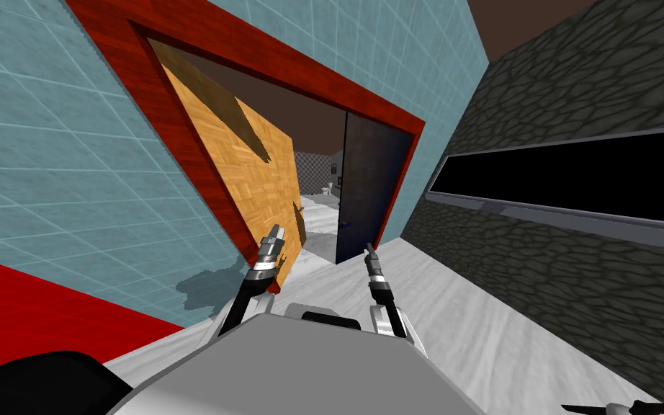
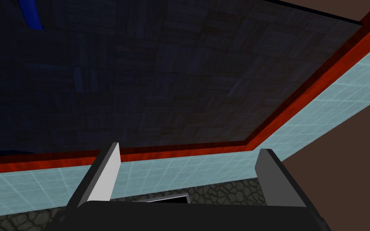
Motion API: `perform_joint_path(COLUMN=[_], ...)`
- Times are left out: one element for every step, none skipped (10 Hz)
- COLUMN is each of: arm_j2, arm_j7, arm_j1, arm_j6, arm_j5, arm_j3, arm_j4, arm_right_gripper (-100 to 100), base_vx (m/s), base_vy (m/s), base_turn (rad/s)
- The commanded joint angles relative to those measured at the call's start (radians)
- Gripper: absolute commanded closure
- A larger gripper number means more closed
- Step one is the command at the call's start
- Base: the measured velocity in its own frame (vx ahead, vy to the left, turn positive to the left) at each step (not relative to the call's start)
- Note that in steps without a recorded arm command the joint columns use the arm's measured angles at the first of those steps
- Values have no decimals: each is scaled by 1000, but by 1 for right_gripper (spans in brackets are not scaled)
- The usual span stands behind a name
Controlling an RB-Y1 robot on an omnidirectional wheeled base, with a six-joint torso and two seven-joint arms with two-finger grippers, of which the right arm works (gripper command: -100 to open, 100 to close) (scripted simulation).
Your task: Push the door open
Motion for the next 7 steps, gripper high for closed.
perform_joint_path(arm_j2=[-1, -1, -1, 1, 2, 3, 4], arm_j7=[-2, -3, -4, -5, -6, -7, -8], arm_j1=[-10, -19, -28, -36, -45, -53, -62], arm_j6=[-12, -19, -26, -33, -40, -47, -54], arm_j5=[2, 3, 4, 5, 6, 8, 9], arm_j3=[5, 8, 11, 13, 16, 19, 21], arm_j4=[39, 65, 91, 117, 143, 169, 195], arm_right_gripper=[-100, -100, -100, -100, -100, -100, -100], base_vx=[108, 94, 83, 97, 76, 72, 82], base_vy=[-58, -64, -70, -71, -79, -67, -65], base_turn=[72, 76, 78, 68, 74, 75, 73])
